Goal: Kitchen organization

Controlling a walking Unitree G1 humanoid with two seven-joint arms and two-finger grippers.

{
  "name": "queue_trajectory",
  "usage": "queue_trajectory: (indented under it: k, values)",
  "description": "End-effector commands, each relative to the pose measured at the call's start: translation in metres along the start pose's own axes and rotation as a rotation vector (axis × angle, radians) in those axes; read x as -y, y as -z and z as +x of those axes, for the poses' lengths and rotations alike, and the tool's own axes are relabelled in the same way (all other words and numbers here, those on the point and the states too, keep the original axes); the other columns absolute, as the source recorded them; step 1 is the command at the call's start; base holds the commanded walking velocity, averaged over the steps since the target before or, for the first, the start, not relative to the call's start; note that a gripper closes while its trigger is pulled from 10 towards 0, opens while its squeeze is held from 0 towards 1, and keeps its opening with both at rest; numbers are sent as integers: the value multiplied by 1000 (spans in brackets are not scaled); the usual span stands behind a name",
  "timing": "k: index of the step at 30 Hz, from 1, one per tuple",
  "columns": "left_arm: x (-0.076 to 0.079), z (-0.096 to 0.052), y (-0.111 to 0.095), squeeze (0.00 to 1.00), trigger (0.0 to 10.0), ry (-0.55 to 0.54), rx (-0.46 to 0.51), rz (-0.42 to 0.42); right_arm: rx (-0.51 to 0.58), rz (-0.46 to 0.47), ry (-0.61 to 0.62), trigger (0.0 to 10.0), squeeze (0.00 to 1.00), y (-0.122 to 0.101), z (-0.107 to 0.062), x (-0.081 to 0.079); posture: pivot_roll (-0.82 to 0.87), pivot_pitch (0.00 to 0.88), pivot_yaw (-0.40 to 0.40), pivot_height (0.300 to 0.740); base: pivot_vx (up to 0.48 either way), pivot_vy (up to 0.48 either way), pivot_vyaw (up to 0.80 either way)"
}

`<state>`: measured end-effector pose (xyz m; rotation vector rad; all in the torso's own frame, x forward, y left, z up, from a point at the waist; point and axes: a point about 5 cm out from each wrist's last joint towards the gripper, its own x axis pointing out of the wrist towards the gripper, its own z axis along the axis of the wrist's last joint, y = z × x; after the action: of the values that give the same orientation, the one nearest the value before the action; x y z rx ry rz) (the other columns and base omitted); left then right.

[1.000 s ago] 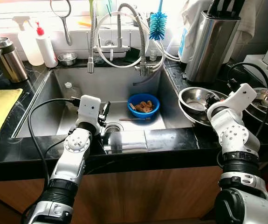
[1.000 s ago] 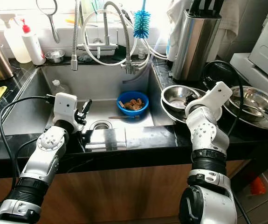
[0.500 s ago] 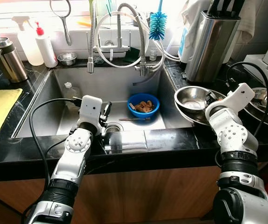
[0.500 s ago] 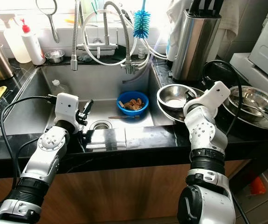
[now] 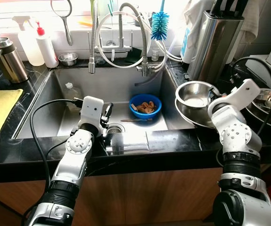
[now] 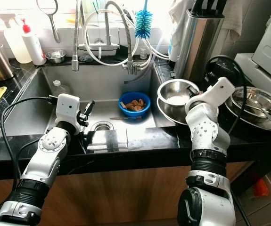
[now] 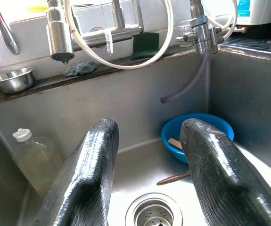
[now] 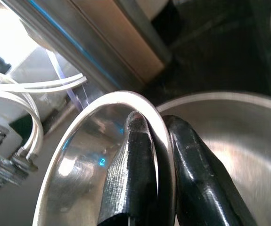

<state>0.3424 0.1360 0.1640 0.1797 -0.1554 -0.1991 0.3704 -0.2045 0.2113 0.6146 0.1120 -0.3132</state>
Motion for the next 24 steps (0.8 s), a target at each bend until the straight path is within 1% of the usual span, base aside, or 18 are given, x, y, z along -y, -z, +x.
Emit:
queue_trajectory:
  k: [1, 2, 4, 5, 6, 9, 10, 11, 12, 13, 15, 17, 18, 19, 20, 21, 23, 24]
  values:
    - [-1, 3, -9, 0, 10000, -1, 33, 16, 78, -40, -5, 0, 0, -18, -6, -10, -28, 28, -13, 740, 0, 0, 0]
    - [-1, 3, -9, 0, 10000, -3, 32, 8, 117, -60, -16, 0, 0, -26, -10, -15, -29, 23, -12, 740, 0, 0, 0]
    - [-1, 2, -8, 0, 10000, -4, 31, 2, 137, -70, -41, 78, 0, -30, -13, -20, -33, 18, -12, 740, 0, 0, 0]
    - [-1, 2, -8, 0, 10000, -5, 31, 2, 142, -85, -64, 4784, 0, -31, -14, -23, -33, 18, -12, 740, 0, 0, 0]
    - [-1, 3, -8, 0, 10000, -12, 30, -3, 158, -134, -119, 10000, 0, -31, -16, -31, -33, 14, -13, 740, 0, 0, 0]
    - [-2, 3, -9, 0, 10000, -25, 32, -13, 193, -160, -194, 10000, 0, -30, -22, -39, -29, 13, -17, 740, 0, 0, 0]
    - [-3, 3, -10, 0, 10000, -33, 36, -15, 209, -149, -256, 10000, 0, -26, -27, -42, -28, 12, -18, 740, 0, 0, 0]
    - [-3, 3, -10, 0, 10000, -33, 36, -15, 209, -149, -256, 10000, 0, -26, -27, -42, -28, 12, -18, 740, 0, 0, 0]
    - [-5, 2, -11, 0, 10000, -42, 41, -18, 202, -132, -321, 10000, 0, -19, -33, -45, -27, 14, -21, 740, 0, 0, 0]
    - [-6, 2, -11, 0, 10000, -49, 43, -22, 181, -121, -365, 10000, 0, -12, -38, -45, -27, 14, -21, 740, 0, 0, 0]
    - [-7, 2, -12, 0, 10000, -53, 44, -24, 167, -113, -382, 10000, 0, -8, -39, -45, -27, 15, -21, 740, 0, 0, 0]
    - [-9, 1, -11, 0, 10000, -66, 42, -35, 148, -96, -425, 10000, 0, -3, -44, -46, -29, 17, -21, 740, 0, 0, 0]
    - [-12, 1, -11, 0, 10000, -80, 41, -47, 117, -89, -476, 10000, 0, 4, -48, -47, -36, 20, -22, 740, 0, 0, 0]
    - [-12, 1, -11, 0, 10000, -80, 41, -47, 117, -89, -476, 10000, 0, 4, -48, -47, -36, 20, -22, 740, 0, 0, 0]
    - [-14, 1, -11, 0, 10000, -90, 40, -58, 71, -118, -491, 10000, 0, 14, -50, -46, -40, 21, -23, 740, 0, 0, 0]
    - [-14, 1, -11, 0, 10000, -90, 40, -58, 71, -118, -491, 10000, 0, 14, -50, -46, -40, 21, -23, 740, 0, 0, 0]
    - [-16, 1, -12, 0, 10000, -103, 45, -68, 30, -141, -520, 10000, 0, 35, -55, -40, -39, 22, -25, 740, 0, 0, 0]
    - [-17, 1, -13, 0, 10000, -104, 47, -72, 21, -139, -538, 10000, 0, 39, -57, -39, -39, 22, -25, 740, 0, 0, 0]
